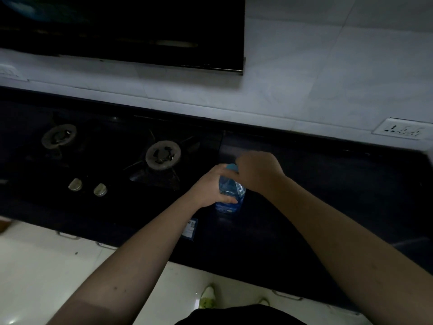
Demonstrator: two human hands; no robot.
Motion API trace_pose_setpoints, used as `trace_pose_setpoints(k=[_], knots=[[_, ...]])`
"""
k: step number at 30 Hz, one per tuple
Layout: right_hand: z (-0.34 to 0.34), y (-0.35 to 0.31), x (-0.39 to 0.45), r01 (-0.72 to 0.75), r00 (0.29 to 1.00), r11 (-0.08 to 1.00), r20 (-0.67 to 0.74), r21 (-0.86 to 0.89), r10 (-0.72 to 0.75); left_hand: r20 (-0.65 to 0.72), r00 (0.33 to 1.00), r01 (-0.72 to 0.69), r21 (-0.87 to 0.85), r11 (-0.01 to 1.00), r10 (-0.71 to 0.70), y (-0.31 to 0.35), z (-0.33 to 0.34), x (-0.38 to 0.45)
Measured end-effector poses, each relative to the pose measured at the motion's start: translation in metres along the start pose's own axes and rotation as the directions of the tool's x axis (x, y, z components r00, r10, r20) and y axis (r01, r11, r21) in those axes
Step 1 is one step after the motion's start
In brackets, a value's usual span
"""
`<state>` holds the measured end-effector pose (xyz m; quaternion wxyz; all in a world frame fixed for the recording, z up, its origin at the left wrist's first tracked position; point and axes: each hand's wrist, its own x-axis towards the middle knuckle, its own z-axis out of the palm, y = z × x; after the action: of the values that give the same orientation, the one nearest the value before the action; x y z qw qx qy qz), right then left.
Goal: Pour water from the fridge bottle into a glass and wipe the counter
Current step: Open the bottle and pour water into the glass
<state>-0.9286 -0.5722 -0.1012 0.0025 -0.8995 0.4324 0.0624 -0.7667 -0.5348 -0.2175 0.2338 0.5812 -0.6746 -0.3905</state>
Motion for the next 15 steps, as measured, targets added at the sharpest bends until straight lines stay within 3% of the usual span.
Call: trace_pose_setpoints(k=[3,7,15], knots=[[0.005,-0.01,0.002,-0.08,0.997,0.997,-0.016,-0.013,0.08,-0.007,1.0,0.001,0.001,1.0,-0.001,0.002,0.0,-0.001],[0.003,-0.011,0.008,-0.081,0.997,0.997,-0.01,0.012,0.081,-0.02,0.999,0.042,-0.037,0.998,-0.043,0.003,0.001,-0.002],[-0.001,0.001,0.013,0.153,0.979,0.98,0.113,0.127,-0.168,-0.015,0.999,0.041,-0.036,0.998,-0.042,0.004,0.0,-0.002]])
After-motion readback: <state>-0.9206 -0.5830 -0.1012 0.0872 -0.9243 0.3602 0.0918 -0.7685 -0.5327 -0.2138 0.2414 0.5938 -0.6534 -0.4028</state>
